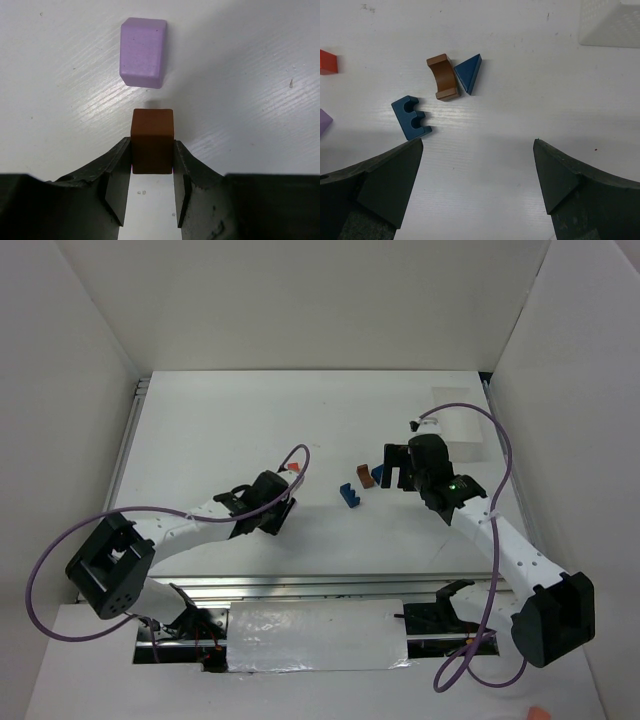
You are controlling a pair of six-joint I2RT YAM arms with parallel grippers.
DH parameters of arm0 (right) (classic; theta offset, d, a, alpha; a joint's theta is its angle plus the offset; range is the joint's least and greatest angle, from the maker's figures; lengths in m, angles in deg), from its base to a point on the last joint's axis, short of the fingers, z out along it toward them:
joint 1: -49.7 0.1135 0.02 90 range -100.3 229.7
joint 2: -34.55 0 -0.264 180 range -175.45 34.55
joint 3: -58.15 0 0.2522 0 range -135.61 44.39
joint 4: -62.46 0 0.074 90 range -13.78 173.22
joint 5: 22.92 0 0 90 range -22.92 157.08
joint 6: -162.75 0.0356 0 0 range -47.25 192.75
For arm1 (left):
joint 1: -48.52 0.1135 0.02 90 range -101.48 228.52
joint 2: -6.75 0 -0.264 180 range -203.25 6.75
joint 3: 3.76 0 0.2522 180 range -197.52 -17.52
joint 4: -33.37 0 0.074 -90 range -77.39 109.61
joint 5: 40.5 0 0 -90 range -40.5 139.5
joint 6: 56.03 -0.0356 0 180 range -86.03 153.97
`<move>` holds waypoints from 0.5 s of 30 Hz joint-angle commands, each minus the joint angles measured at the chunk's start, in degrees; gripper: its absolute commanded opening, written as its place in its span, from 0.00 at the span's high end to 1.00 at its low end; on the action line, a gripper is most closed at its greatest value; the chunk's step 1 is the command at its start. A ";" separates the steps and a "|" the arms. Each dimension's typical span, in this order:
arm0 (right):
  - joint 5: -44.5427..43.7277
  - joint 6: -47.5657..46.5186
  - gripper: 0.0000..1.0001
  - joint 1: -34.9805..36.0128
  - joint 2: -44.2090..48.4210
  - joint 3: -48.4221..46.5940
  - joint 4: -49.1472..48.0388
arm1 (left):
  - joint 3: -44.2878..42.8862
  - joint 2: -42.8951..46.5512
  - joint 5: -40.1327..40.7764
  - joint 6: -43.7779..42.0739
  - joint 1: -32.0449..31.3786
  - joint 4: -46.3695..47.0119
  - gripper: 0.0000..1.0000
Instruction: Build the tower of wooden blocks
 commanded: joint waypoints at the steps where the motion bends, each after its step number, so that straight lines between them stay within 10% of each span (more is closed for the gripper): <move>1: -0.44 -1.01 0.00 -0.34 1.13 -0.38 -1.51 | -0.28 -0.27 -1.99 -0.96 0.17 0.90 0.76; 15: -2.72 -0.83 0.00 -0.69 -0.36 -1.08 -0.20 | -3.80 -6.25 -1.03 -0.70 2.19 -1.74 0.69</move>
